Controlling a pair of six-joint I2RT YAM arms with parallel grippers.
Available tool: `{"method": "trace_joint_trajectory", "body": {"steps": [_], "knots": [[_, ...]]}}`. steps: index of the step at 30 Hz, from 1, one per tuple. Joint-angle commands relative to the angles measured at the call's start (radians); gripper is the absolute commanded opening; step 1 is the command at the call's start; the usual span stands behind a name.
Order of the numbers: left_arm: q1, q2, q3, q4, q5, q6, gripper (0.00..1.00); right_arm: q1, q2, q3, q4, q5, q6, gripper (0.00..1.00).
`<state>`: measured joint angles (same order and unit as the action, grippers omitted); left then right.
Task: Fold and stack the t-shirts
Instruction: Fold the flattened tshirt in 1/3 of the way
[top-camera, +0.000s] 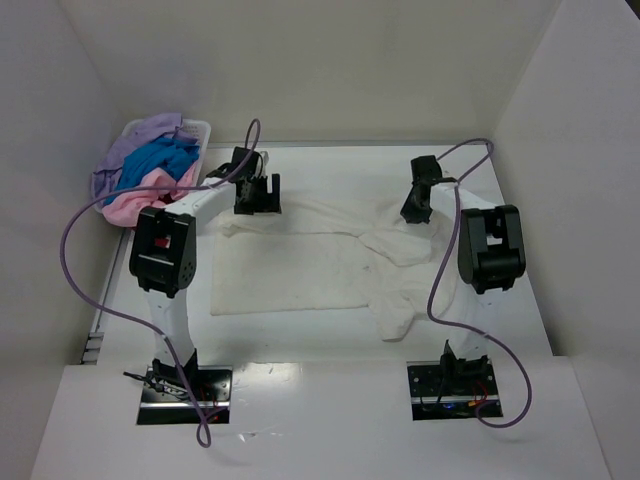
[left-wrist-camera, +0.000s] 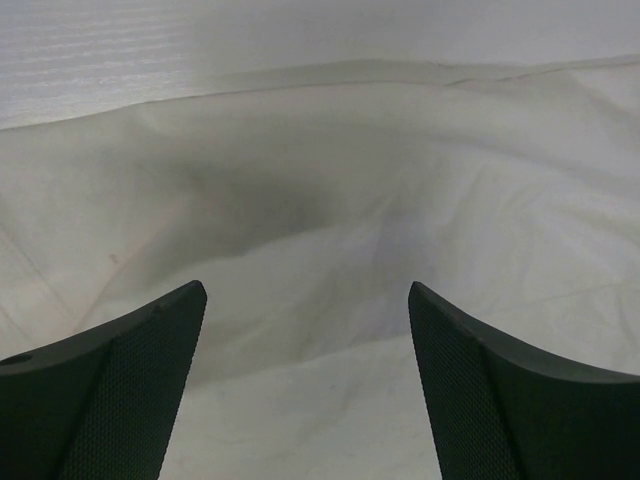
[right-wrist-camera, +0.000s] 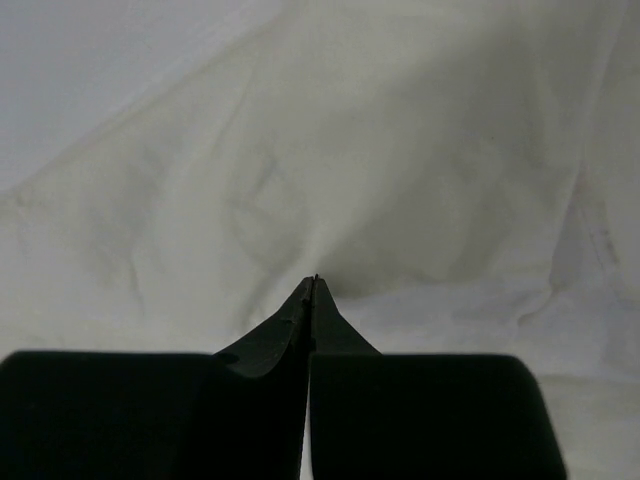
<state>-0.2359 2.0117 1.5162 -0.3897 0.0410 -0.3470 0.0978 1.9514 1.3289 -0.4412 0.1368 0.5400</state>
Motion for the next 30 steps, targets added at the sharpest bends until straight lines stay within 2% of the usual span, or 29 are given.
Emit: {"method": "trace_joint_trajectory", "body": {"steps": [1, 6, 13, 18, 23, 30], "knots": [[0.009, 0.041, 0.009, -0.015, -0.006, -0.026, 0.89, 0.000, 0.040, 0.090, 0.038, 0.069, -0.034, 0.00], [0.018, 0.080, 0.009, -0.024, -0.006, -0.026, 0.87, 0.000, 0.122, 0.137, 0.038, 0.069, -0.043, 0.00], [0.070, 0.153, 0.087, -0.078, -0.015, -0.037, 0.87, 0.000, 0.202, 0.188, 0.029, 0.060, -0.043, 0.00], [0.093, 0.226, 0.173, -0.118, -0.015, -0.037, 0.87, -0.055, 0.239, 0.248, 0.018, 0.030, -0.043, 0.00], [0.113, 0.304, 0.306, -0.167, -0.024, -0.014, 0.87, -0.075, 0.268, 0.315, -0.007, 0.040, -0.061, 0.00], [0.113, 0.470, 0.642, -0.299, -0.006, 0.042, 0.87, -0.135, 0.333, 0.430, -0.027, 0.027, -0.071, 0.00]]}}
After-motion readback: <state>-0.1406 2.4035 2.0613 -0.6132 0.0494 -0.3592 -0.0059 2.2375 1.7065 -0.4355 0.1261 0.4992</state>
